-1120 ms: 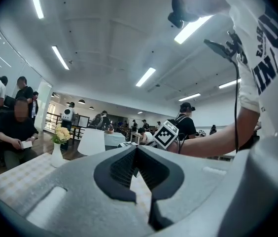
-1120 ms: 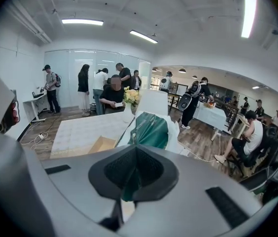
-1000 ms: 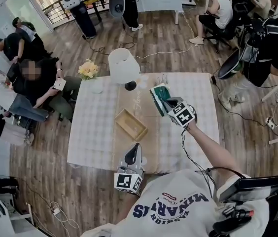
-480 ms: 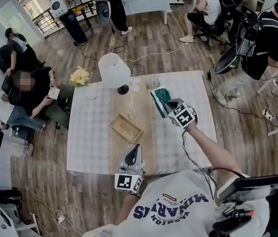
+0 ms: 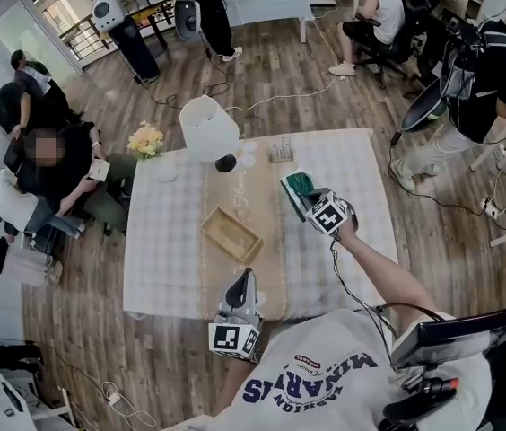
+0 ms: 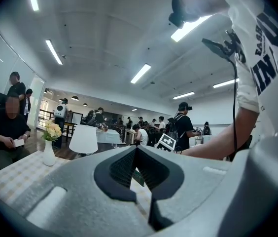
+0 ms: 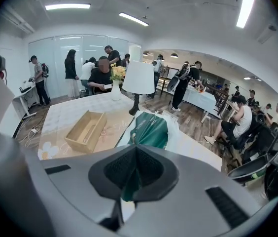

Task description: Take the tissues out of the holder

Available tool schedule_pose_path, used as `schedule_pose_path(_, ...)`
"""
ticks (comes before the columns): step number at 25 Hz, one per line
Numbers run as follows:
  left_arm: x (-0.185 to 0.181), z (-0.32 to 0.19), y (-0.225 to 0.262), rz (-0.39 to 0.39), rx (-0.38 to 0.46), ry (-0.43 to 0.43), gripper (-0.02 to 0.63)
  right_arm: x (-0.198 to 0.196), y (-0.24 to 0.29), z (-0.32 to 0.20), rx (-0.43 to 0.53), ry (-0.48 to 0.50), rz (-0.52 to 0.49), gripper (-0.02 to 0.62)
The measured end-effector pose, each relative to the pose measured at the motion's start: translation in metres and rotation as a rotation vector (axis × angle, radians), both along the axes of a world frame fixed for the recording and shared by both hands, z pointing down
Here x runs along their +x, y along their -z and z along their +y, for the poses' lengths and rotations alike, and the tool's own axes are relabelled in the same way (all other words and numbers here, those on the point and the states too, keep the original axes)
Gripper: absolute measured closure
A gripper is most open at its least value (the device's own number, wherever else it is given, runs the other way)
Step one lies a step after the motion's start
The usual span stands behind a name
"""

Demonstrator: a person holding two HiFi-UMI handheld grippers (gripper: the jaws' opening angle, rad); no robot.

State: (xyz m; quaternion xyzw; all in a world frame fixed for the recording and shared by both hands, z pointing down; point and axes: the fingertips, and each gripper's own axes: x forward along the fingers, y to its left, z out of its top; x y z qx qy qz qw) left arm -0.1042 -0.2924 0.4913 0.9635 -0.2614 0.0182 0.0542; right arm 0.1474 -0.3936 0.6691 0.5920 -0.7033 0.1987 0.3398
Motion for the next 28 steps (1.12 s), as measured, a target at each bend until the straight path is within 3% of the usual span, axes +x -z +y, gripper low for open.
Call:
schedule_pose_path(19, -0.021, -0.008, -0.004, -0.064, -0.017, 0.103, 0.603, -0.001, -0.13, 0.001, -0.185, 0.0, 0.004, 0.592)
schedule_pose_path(28, -0.021, -0.01, -0.012, -0.082, -0.031, 0.121, 0.603, 0.009, -0.145, 0.0, -0.182, -0.029, -0.005, 0.592)
